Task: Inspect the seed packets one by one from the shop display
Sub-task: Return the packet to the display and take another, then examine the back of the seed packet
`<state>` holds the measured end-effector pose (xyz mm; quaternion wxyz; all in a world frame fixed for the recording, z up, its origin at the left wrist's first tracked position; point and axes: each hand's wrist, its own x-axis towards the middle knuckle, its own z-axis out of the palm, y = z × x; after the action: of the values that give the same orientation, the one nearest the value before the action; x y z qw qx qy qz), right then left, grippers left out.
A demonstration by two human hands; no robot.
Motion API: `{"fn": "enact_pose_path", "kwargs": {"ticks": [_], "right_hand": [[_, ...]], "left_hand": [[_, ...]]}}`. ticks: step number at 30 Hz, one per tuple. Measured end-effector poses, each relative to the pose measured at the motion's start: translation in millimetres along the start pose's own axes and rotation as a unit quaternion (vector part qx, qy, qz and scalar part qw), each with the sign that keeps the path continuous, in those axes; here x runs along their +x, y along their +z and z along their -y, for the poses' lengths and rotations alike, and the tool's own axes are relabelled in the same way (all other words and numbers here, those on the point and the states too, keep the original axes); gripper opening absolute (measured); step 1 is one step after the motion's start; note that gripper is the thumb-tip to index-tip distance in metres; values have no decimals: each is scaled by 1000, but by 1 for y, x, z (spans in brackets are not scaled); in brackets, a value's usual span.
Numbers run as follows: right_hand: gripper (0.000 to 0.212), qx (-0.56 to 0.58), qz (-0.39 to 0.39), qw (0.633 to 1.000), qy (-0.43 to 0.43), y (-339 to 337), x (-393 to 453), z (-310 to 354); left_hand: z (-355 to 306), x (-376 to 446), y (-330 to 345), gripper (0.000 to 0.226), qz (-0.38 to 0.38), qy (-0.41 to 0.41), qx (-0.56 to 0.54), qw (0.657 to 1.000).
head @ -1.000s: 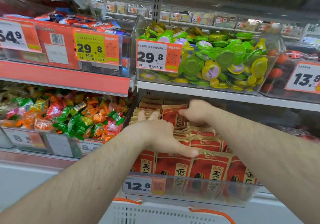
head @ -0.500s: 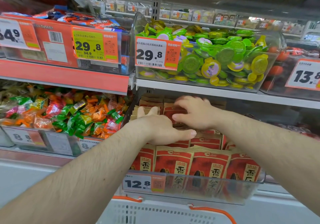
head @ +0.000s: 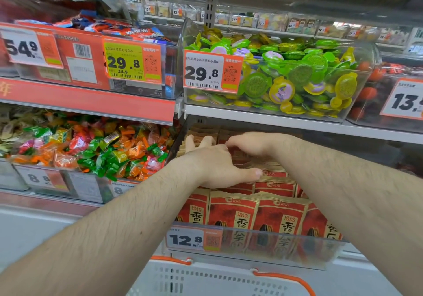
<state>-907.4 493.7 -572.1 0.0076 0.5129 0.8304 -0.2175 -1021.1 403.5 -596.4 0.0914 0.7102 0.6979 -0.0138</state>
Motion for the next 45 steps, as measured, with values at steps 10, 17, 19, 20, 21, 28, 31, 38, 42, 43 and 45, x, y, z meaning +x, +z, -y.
{"fn": "enact_pose_path", "kwargs": {"ticks": [10, 17, 19, 20, 21, 28, 31, 38, 42, 43, 45], "right_hand": [[22, 178, -159, 964, -118, -11, -50, -10], [22, 237, -345, 885, -204, -36, -105, 34], [22, 303, -331, 868, -212, -34, -123, 48], [23, 332, -322, 860, -215, -31, -131, 54], [23, 359, -311, 853, -217, -26, -139, 59], [15, 487, -253, 815, -184, 35, -170, 50], [15, 493, -240, 826, -131, 71, -181, 36], [32, 501, -212, 839, -21, 134, -191, 3], [33, 577, -160, 801, 4, 151, -195, -5], [32, 587, -152, 796, 7, 152, -194, -7], [31, 598, -143, 789, 7, 153, -193, -10]], "left_hand": [[-3, -29, -24, 31, -271, 39, -157, 949], [-2, -65, -62, 35, -508, 163, -370, 760], [-4, -77, -73, 38, -497, 149, -474, 712], [-5, -83, -74, 35, -482, 139, -510, 699], [-5, -90, -74, 28, -461, 127, -539, 693], [-18, -137, -23, 12, -236, 32, -787, 570], [-13, -145, 10, 18, -185, 1, -740, 647], [6, -145, 68, 23, -54, -20, -659, 750], [6, -149, 81, 20, -5, -27, -700, 713], [6, -148, 83, 23, -1, -30, -704, 710], [6, -147, 86, 29, 2, -32, -707, 706]]}}
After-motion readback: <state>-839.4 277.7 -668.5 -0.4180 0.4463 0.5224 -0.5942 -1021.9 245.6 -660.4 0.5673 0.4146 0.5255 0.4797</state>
